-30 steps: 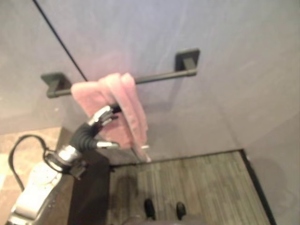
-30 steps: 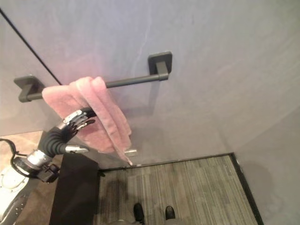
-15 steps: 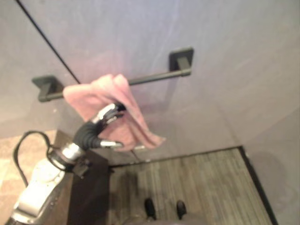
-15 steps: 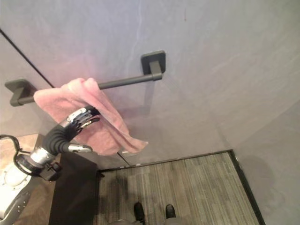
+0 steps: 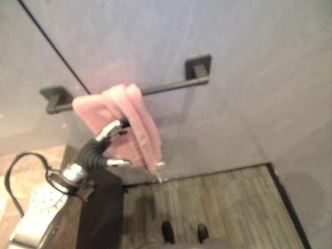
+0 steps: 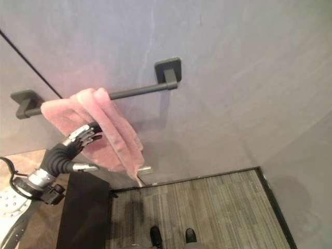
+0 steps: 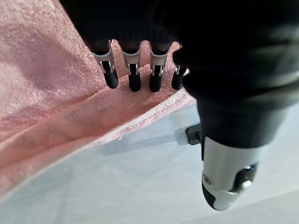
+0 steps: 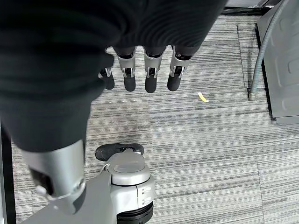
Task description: Put brush and paste in cup on sink, flatten towel.
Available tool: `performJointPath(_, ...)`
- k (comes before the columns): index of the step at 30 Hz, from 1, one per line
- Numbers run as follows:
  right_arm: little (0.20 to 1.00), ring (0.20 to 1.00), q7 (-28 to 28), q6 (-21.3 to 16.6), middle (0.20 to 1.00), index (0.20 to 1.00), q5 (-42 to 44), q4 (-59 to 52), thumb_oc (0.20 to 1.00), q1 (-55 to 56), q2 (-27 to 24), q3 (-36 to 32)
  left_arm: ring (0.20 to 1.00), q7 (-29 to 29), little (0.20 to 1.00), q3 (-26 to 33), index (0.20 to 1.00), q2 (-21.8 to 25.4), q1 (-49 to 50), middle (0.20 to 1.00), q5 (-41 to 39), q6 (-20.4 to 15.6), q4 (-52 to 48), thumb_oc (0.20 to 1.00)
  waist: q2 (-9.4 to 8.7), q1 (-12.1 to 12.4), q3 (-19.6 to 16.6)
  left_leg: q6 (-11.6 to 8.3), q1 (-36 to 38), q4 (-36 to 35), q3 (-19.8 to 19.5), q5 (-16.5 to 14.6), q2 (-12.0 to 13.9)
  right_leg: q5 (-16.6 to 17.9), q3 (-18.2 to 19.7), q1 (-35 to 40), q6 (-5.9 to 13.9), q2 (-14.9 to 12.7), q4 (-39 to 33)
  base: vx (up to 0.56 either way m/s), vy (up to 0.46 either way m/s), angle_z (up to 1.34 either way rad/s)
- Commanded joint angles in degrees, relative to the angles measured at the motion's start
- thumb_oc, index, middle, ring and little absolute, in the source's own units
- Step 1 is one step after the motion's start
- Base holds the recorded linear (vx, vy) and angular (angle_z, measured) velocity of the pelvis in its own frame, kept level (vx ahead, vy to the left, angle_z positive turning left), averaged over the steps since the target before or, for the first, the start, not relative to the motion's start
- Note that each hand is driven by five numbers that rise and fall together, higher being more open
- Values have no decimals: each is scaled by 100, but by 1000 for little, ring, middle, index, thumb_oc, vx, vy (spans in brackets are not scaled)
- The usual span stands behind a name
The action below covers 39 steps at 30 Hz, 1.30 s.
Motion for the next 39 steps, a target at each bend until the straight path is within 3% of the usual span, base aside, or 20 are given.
performJointPath(1, 1000, 1000, -13, 48, 1000, 1000, 105, 351, 1000, -246, 35, 123, 1000, 211, 1000, 404, 1000, -196, -97, 1000, 91, -157, -28, 1000, -234, -73, -25, -129, 176, 73, 2, -575, 231, -323, -119, -157, -113, 6, 25, 0, 0, 0)
performJointPath(7, 1000, 1000, -8, 68, 1000, 1000, 105, 398, 1000, -279, 23, 141, 1000, 205, 1000, 309, 1000, -285, -166, 1000, 27, -152, -59, 1000, -228, -91, 0, -142, 191, 73, 37, -572, 247, -337, -90, -164, -126, 29, 25, 3, -5, 0)
performJointPath(8, 1000, 1000, -13, 73, 1000, 1000, 103, 400, 1000, -282, 20, 149, 846, 203, 846, 275, 846, -294, -193, 846, 21, -146, -53, 846, -226, -101, 1, -144, 195, 73, 43, -570, 250, -341, -88, -166, -131, 33, 25, 15, -46, -1)
performJointPath(9, 1000, 1000, -15, 77, 1000, 1000, 101, 398, 1000, -295, 17, 158, 307, 188, 307, 218, 307, -306, -260, 307, 7, -135, -57, 307, -214, -110, 7, -152, 198, 73, 50, -563, 255, -348, -83, -167, -138, 41, 25, 10, -36, -1)
performJointPath(10, 1000, 1000, -16, 77, 1000, 1000, 101, 399, 1000, -296, 16, 156, 200, 188, 200, 216, 200, -306, -265, 200, 7, -136, -54, 200, -213, -109, 9, -153, 198, 73, 50, -563, 256, -348, -83, -166, -138, 41, 25, 12, -51, -2)
performJointPath(35, 1000, 1000, -17, 86, 1000, 1000, 182, 425, 1000, -303, 60, 201, 200, 271, 200, 59, 200, -371, -582, 200, 200, -134, -68, 200, -263, -159, -9, -214, 339, 73, 106, -559, 333, -417, -32, -45, -220, 134, 25, 2, -22, -1)
performJointPath(36, 1000, 1000, -24, 88, 1000, 1000, 189, 425, 1000, -313, 57, 206, 325, 263, 325, 21, 325, -378, -606, 325, 169, -139, -69, 325, -266, -162, -14, -214, 341, 73, 102, -562, 337, -418, -30, -40, -219, 136, 25, -25, 4, -5)
performJointPath(37, 1000, 1000, -38, 90, 1000, 1000, 184, 420, 1000, -349, 40, 228, 1000, 188, 1000, -101, 1000, -260, -747, 1000, 160, -169, -90, 1000, -266, -175, -27, -219, 353, 73, 99, -573, 340, -418, -38, -29, -215, 139, 25, -39, 16, -2)
performJointPath(38, 1000, 1000, -32, 102, 1000, 1000, 135, 391, 1000, -387, -2, 281, 1000, -93, 1000, -372, 1000, 62, -944, 1000, 47, -184, -243, 1000, -263, -205, -59, -229, 372, 73, 102, -584, 350, -416, -44, -17, -209, 147, 25, -31, 16, -2)
performJointPath(39, 1000, 1000, -31, 103, 1000, 1000, 134, 390, 1000, -385, 4, 272, 1000, -97, 1000, -387, 1000, 72, -963, 1000, 41, -192, -227, 1000, -268, -195, -58, -230, 372, 73, 101, -584, 350, -416, -44, -16, -209, 147, 25, 0, 0, 0)
